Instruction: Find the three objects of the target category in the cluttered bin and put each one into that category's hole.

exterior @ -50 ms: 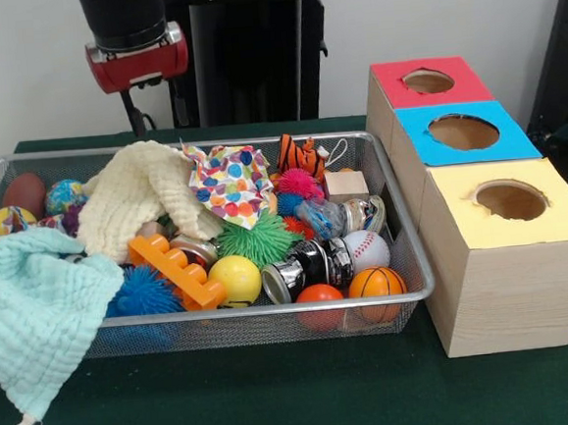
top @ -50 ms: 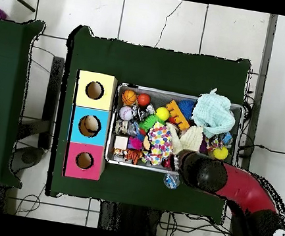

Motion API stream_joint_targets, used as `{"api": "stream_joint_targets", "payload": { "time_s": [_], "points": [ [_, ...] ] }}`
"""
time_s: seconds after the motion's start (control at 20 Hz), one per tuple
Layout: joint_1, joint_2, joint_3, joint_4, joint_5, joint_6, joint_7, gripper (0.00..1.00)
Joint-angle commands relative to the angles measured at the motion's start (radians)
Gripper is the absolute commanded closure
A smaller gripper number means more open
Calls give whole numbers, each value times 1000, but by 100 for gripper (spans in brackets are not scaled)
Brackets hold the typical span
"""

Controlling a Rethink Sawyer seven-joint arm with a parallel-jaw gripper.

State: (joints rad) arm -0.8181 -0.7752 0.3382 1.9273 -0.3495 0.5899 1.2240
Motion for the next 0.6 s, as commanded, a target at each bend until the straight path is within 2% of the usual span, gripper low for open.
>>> {"api": "stream_joint_targets", "payload": {
  "time_s": [0.05, 0.6],
  "points": [
    [7, 19, -34, 41, 18, -8, 154, 0],
    [12, 155, -74, 5, 10, -90, 194, 0]
  ]
}}
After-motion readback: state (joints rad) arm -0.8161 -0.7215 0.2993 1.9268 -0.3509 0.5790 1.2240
